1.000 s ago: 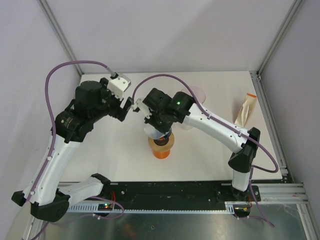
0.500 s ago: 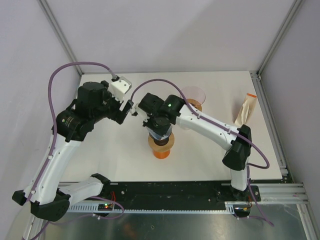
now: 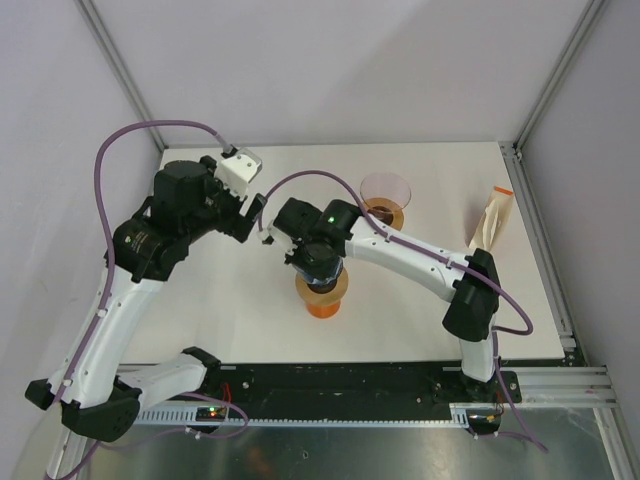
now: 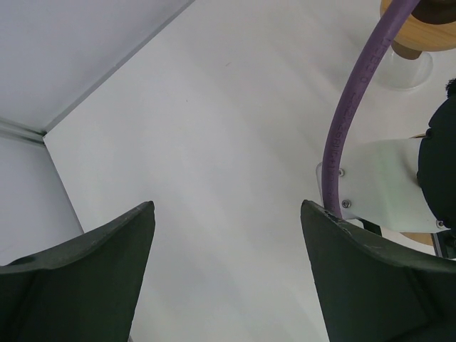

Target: Place the coffee filter in the dripper

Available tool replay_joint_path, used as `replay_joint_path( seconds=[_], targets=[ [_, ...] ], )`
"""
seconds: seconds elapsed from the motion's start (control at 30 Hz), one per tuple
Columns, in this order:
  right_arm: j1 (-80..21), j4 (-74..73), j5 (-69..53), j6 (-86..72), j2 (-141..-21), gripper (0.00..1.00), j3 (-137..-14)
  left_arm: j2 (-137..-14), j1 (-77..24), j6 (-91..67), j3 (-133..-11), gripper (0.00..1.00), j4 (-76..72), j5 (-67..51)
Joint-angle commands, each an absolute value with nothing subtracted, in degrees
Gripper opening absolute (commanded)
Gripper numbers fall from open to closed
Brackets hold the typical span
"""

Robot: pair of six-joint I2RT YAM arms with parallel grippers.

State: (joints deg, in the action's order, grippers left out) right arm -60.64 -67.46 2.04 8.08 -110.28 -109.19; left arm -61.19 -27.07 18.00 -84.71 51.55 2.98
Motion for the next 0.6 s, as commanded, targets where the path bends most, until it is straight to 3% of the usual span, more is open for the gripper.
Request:
replay_joint_path(
  seconds=[0.0, 0.13, 0.37, 0.57],
  targets=[
    [-61.5, -66.8, 1.1, 9.5, -110.4, 0.00, -112.2, -61.3, -27.2, 17.4, -86.6, 0.89, 48.1, 1.6],
    [-61.7, -68.0, 3.0, 10.0, -110.0, 0.04, -115.3, -61.2, -27.2, 17.4, -86.5, 0.89, 48.2, 1.5],
    [-61.6, -68.4, 4.7, 10.4, -107.6, 0.24, -116.5, -61.0, -27.2, 17.8, -86.3, 0.89, 48.2, 1.7],
    [-61.7, -68.5, 5.5, 10.9, -105.3, 0.30, -116.9, -61.2, -27.2, 17.9, -86.4, 0.89, 48.2, 1.4]
  ],
)
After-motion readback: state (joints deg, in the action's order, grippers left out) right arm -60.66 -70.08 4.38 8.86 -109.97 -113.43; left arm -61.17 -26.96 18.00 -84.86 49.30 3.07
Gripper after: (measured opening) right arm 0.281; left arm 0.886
